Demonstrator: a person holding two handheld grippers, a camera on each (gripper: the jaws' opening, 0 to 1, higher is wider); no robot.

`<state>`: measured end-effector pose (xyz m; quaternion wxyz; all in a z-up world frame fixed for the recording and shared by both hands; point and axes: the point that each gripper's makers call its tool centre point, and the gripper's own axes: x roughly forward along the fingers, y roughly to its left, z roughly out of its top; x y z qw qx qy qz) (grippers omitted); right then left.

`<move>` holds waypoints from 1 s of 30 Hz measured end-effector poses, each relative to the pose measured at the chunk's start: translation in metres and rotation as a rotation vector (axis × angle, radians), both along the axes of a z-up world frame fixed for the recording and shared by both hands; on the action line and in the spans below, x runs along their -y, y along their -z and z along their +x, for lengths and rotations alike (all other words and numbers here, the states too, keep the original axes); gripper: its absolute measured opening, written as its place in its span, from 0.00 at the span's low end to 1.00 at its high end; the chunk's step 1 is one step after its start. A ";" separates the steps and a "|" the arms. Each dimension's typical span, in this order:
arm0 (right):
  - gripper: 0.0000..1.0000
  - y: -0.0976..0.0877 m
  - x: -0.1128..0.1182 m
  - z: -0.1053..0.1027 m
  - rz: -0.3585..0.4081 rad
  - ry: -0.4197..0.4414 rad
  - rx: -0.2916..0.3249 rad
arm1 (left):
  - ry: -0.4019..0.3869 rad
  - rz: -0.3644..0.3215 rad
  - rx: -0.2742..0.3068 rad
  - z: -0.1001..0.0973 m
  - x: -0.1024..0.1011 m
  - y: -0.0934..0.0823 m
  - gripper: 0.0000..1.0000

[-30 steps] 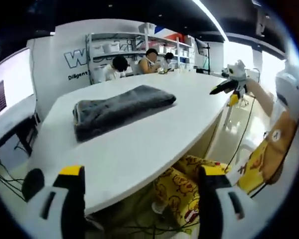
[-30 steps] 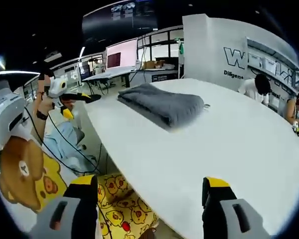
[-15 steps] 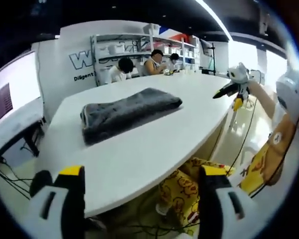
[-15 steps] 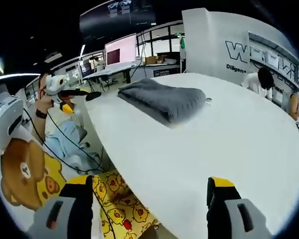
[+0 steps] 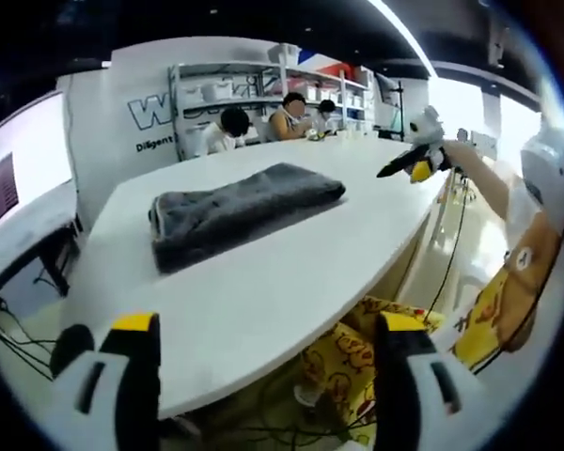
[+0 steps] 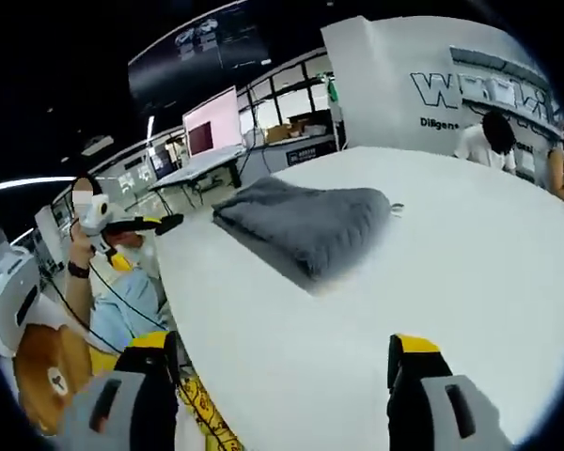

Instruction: Fold the towel on the table until its edges align and the towel forms a compact rectangular stack.

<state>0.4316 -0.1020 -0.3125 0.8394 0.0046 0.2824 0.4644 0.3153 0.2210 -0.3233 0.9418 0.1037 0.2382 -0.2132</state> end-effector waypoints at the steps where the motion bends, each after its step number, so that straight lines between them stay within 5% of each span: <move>1: 0.85 -0.001 -0.001 0.002 0.002 0.000 0.002 | 0.000 0.000 0.000 0.000 -0.001 0.000 0.99; 6: 0.75 -0.012 -0.021 0.060 0.082 0.103 -0.033 | -0.019 0.007 0.028 0.009 -0.004 -0.008 0.99; 12: 0.61 0.012 -0.040 0.096 0.076 0.132 -0.149 | 0.006 0.003 0.039 0.011 0.007 -0.009 0.99; 18: 0.45 0.025 -0.052 0.113 0.184 0.171 -0.296 | 0.007 -0.012 0.030 0.004 0.007 -0.005 0.99; 22: 0.42 0.035 -0.057 0.111 0.188 0.178 -0.350 | -0.003 -0.017 0.039 0.005 0.002 -0.006 0.99; 30: 0.19 0.047 -0.071 0.122 0.255 0.213 -0.437 | 0.015 -0.034 0.041 0.013 0.007 -0.001 0.99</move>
